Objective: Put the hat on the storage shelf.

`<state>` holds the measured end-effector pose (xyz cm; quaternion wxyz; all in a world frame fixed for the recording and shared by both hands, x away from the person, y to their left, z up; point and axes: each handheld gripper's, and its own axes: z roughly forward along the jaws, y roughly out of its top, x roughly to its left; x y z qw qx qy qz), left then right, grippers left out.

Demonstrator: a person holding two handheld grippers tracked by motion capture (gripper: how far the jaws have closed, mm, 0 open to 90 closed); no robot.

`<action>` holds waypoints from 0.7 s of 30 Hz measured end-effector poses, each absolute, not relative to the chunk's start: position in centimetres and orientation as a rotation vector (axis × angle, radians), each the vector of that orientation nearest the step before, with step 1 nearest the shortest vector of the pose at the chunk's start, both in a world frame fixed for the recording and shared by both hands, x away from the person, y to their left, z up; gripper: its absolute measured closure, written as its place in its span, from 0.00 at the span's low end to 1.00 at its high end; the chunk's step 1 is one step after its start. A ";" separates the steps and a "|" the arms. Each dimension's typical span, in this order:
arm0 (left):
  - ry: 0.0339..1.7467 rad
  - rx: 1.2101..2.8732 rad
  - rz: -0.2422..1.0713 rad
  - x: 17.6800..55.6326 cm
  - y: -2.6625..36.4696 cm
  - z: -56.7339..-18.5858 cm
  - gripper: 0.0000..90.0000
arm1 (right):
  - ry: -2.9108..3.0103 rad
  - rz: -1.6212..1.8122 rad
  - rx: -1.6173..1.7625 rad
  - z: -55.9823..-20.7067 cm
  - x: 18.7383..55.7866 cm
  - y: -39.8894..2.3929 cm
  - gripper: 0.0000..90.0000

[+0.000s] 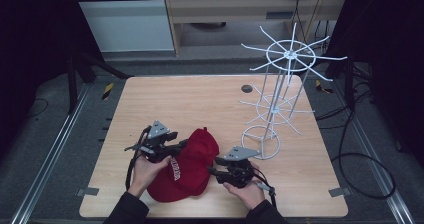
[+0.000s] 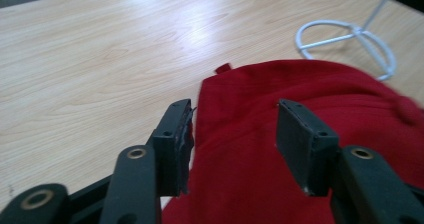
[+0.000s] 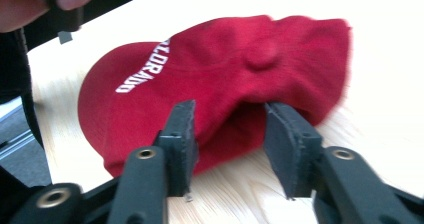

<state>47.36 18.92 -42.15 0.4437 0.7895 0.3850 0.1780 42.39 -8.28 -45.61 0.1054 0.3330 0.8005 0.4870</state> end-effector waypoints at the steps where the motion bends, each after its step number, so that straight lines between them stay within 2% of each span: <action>1: 0.950 1.956 0.439 47.0 18.8 -42.1 0.52 | 2.342 1.425 0.984 -45.5 42.2 -8.9 0.59; 21: 0.912 1.986 0.457 42.5 12.0 -41.8 0.32 | 2.066 1.215 1.242 -46.4 40.4 -21.6 0.53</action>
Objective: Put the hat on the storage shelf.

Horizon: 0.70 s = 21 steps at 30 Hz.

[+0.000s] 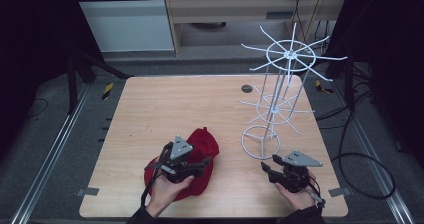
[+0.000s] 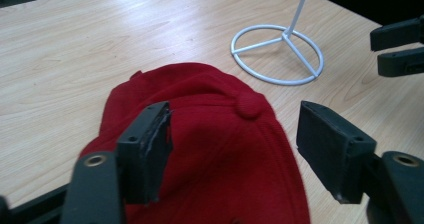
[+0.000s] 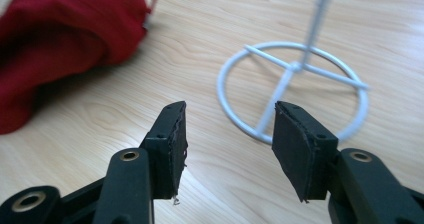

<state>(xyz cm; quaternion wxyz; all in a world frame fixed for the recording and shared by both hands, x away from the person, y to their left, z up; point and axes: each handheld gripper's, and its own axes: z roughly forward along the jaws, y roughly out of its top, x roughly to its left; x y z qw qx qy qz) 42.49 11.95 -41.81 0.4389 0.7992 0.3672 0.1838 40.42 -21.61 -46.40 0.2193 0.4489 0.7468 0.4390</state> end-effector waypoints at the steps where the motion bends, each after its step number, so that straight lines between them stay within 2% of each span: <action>1: 0.914 1.992 0.463 42.5 11.6 -41.9 0.30 | 2.062 1.208 1.253 -46.5 40.4 -21.9 0.52; 8: 0.986 2.042 0.509 43.2 9.3 -43.5 0.27 | 2.056 1.170 1.277 -46.9 40.8 -22.5 0.49; 12: 1.029 2.055 0.533 43.7 8.8 -44.5 0.31 | 2.069 1.142 1.262 -47.2 41.1 -22.5 0.47; 15: 1.048 2.069 0.547 43.8 8.9 -45.4 0.39 | 2.071 1.138 1.269 -47.3 41.1 -22.5 0.46; 16: 1.065 2.074 0.510 44.0 9.1 -45.8 0.43 | 2.072 1.136 1.266 -47.3 41.2 -22.5 0.46; 17: 1.065 2.074 0.510 44.0 9.1 -45.8 0.52 | 2.072 1.136 1.266 -47.3 41.2 -22.5 0.46; 18: 1.070 2.075 0.499 44.0 9.2 -45.9 0.52 | 2.073 1.135 1.268 -47.4 41.2 -22.5 0.46; 21: 1.095 2.072 0.464 44.3 9.8 -46.4 0.64 | 2.075 1.131 1.268 -47.4 41.2 -22.5 0.46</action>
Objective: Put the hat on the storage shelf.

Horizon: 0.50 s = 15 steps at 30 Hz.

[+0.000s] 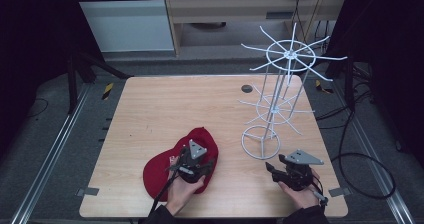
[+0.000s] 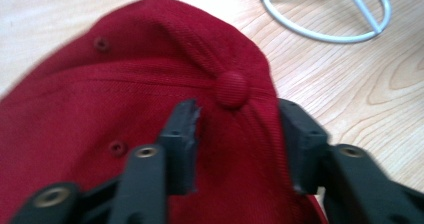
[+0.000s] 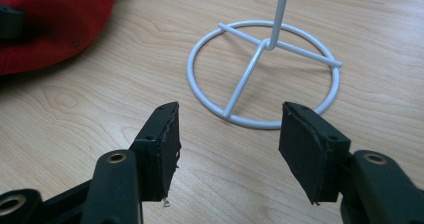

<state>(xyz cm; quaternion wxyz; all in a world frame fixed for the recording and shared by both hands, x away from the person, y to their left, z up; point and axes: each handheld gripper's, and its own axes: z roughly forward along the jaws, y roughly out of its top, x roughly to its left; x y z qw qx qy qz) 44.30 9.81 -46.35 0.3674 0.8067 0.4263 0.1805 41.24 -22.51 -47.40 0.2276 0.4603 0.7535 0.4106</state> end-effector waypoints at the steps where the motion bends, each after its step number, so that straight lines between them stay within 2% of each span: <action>1: 1.108 2.066 0.446 44.5 10.0 -46.5 0.70 | 2.078 1.133 1.270 -47.4 41.2 -22.5 0.46; 4: 1.145 2.066 0.394 45.1 10.8 -47.0 0.86 | 2.080 1.130 1.268 -47.4 41.3 -22.5 0.47; 5: 1.153 2.059 0.386 45.2 11.0 -47.0 0.86 | 2.080 1.130 1.268 -47.4 41.3 -22.5 0.47; 6: 1.162 2.050 0.377 45.3 11.5 -47.1 0.92 | 2.081 1.125 1.268 -47.5 41.3 -22.6 0.47; 15: 1.127 1.973 0.353 44.9 14.1 -45.8 0.96 | 2.091 1.126 1.271 -47.5 41.3 -22.6 0.50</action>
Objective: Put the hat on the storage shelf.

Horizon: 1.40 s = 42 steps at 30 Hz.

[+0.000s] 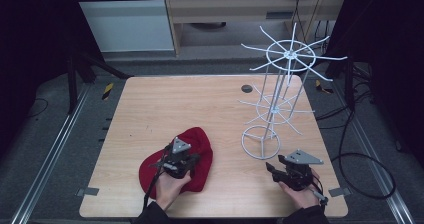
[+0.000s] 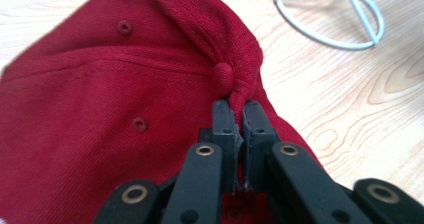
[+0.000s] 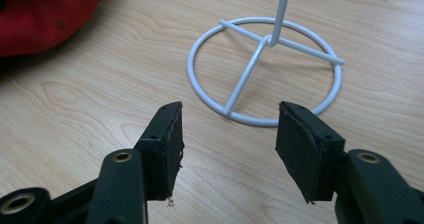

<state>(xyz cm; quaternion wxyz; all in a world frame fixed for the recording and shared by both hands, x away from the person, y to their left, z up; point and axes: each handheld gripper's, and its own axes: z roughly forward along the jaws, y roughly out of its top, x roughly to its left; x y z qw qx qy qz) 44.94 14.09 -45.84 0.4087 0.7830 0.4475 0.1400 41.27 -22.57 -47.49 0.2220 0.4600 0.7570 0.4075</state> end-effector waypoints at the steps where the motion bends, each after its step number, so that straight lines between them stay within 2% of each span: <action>1: 1.127 1.971 0.352 44.9 14.3 -45.8 0.96 | 2.093 1.126 1.271 -47.5 41.3 -22.6 0.50; 6: 1.145 1.973 0.356 45.0 16.0 -46.3 0.96 | 2.097 1.120 1.270 -47.6 41.3 -22.6 0.50; 9: 1.136 1.961 0.346 45.1 16.2 -46.6 0.93 | 2.099 1.119 1.269 -47.7 41.3 -22.6 0.50; 11: 1.098 1.948 0.342 45.0 15.7 -46.4 0.85 | 2.099 1.119 1.268 -47.7 41.3 -22.6 0.50; 12: 1.074 1.948 0.353 45.0 15.4 -46.3 0.73 | 2.099 1.119 1.267 -47.7 41.3 -22.6 0.50; 15: 1.053 1.955 0.397 45.0 14.5 -46.2 0.56 | 2.097 1.125 1.276 -47.6 41.3 -22.6 0.50; 19: 1.078 1.985 0.452 45.6 13.5 -46.6 0.44 | 2.098 1.120 1.270 -47.7 41.4 -22.6 0.50; 21: 1.105 2.006 0.467 46.0 13.2 -47.1 0.43 | 2.098 1.120 1.269 -47.7 41.4 -22.6 0.49; 24: 1.156 2.059 0.495 46.5 12.8 -47.9 0.47 | 2.100 1.116 1.268 -47.7 41.4 -22.6 0.49; 28: 1.226 2.073 0.450 47.0 13.2 -48.8 0.72 | 2.097 1.122 1.266 -47.7 41.4 -22.6 0.49; 32: 1.249 2.059 0.425 47.2 13.8 -48.9 0.88 | 2.100 1.120 1.268 -47.7 41.4 -22.6 0.49; 36: 1.244 2.006 0.396 47.0 14.5 -48.4 0.91 | 2.097 1.120 1.270 -47.7 41.4 -22.7 0.49; 42: 1.184 1.874 0.368 46.0 16.4 -45.4 0.91 | 2.089 1.133 1.276 -47.7 41.4 -22.8 0.49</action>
